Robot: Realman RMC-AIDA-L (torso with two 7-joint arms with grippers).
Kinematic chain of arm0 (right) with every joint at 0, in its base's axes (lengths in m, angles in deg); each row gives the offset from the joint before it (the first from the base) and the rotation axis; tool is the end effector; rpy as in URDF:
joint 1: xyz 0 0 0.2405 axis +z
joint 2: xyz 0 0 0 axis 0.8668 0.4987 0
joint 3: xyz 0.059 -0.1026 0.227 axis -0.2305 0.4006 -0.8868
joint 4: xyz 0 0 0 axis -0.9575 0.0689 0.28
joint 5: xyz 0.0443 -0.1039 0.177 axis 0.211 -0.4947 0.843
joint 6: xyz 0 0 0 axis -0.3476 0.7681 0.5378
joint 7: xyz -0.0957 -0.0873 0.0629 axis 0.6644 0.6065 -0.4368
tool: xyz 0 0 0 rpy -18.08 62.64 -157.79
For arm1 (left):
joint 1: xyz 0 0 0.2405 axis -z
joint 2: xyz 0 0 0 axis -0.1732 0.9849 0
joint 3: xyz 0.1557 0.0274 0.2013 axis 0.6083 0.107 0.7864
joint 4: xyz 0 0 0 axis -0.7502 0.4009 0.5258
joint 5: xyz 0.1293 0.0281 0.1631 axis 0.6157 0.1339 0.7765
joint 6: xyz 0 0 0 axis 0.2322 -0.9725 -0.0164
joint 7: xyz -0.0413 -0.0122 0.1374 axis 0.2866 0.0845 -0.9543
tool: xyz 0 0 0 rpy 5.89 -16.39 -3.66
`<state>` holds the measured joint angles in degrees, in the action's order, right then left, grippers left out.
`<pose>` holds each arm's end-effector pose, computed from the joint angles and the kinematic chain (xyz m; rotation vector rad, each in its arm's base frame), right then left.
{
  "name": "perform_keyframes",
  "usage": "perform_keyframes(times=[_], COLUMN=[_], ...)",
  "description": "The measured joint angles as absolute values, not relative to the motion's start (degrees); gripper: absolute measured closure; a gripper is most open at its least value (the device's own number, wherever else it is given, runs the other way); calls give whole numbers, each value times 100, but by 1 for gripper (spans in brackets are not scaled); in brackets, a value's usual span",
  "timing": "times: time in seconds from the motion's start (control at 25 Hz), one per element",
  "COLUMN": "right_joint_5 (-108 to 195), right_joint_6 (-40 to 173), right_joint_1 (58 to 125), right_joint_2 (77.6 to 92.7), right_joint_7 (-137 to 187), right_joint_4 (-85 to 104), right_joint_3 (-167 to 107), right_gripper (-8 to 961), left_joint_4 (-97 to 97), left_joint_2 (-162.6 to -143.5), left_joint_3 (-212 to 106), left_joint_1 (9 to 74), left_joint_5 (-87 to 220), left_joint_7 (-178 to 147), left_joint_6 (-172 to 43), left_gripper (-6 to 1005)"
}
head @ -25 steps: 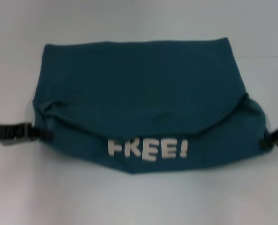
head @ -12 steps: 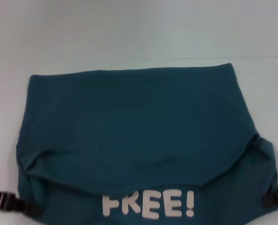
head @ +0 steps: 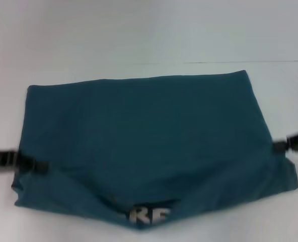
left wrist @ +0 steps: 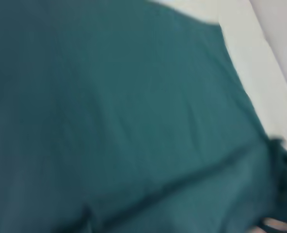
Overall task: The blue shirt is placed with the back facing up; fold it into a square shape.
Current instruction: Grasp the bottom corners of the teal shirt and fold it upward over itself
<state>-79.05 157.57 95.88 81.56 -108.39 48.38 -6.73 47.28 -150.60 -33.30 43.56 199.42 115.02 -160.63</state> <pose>0.2894 0.3431 0.0821 -2.3645 1.8476 0.3576 -0.3026 0.3186 0.0824 -2.3922 -1.8017 -0.2732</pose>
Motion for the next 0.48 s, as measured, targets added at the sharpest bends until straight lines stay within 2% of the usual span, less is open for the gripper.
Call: perform_keyframes(times=[0.32, 0.48], right_joint_5=[-7278, -7213], right_joint_6=[14159, 13268], right_joint_1=[9760, 9843], right_joint_2=[8218, 8361], right_joint_7=[-10988, -10969], right_joint_4=[4476, 4397], right_joint_3=[-799, -759], right_gripper=[910, 911], left_joint_4=[4241, 4066], left_joint_2=[-15037, -15056], left_joint_3=[-3256, -3096], left_joint_1=[5034, 5239], left_joint_5=[19991, 19991], left_joint_7=[12159, 12359], left_joint_6=[-14490, -13786], left_gripper=[997, 997])
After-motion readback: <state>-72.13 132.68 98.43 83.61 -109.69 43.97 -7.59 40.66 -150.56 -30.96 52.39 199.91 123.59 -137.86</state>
